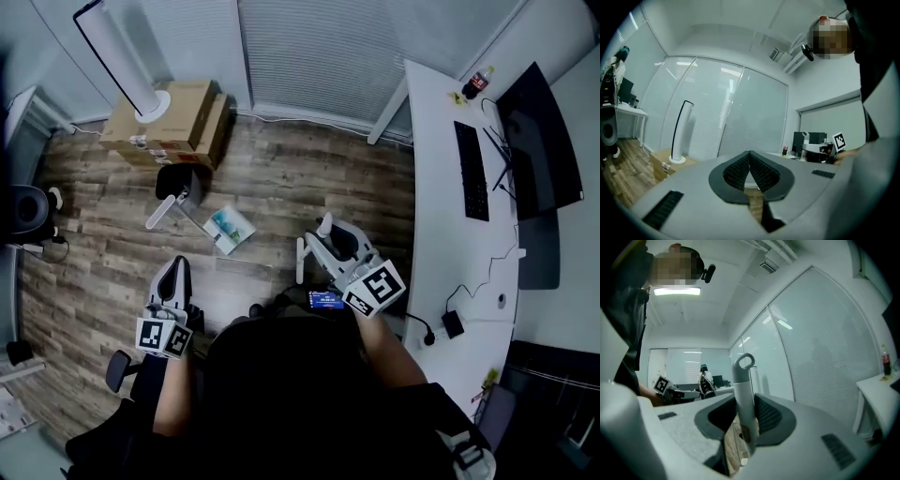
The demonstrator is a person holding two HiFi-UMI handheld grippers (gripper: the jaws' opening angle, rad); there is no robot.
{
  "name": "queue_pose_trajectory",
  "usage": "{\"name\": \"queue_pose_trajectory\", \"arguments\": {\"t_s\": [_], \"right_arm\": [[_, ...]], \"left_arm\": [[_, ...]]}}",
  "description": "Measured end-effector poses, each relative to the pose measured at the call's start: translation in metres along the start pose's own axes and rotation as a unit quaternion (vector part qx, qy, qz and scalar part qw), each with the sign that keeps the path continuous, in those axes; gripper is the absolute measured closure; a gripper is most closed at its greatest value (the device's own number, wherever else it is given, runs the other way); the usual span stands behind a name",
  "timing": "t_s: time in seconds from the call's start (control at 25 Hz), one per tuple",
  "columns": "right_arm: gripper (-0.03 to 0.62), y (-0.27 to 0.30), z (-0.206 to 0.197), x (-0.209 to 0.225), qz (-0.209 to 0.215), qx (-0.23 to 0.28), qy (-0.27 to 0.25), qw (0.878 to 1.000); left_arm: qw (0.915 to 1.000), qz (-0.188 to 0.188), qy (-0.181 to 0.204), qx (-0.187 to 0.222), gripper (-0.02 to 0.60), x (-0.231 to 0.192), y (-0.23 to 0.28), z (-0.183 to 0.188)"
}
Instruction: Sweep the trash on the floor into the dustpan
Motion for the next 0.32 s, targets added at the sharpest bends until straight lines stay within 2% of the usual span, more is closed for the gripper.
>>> {"name": "queue_pose_trajectory", "arguments": {"t_s": [0.32], "right_arm": [[0.487, 0.005, 0.001, 0.031, -0.019, 0.007, 0.014, 1.0]], "left_arm": [[1.0, -0.001, -0.006, -0.007, 0.586, 0.002, 0.014, -0.005]]}}
Point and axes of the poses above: the fingertips, and each gripper's own axes: y forward along the fingers, x to its right, z out of its top, the point moved 10 cm from there along -y, backward along the fingers, and after that the axes turned 8 degrees about -z, right-handed, at the moved point
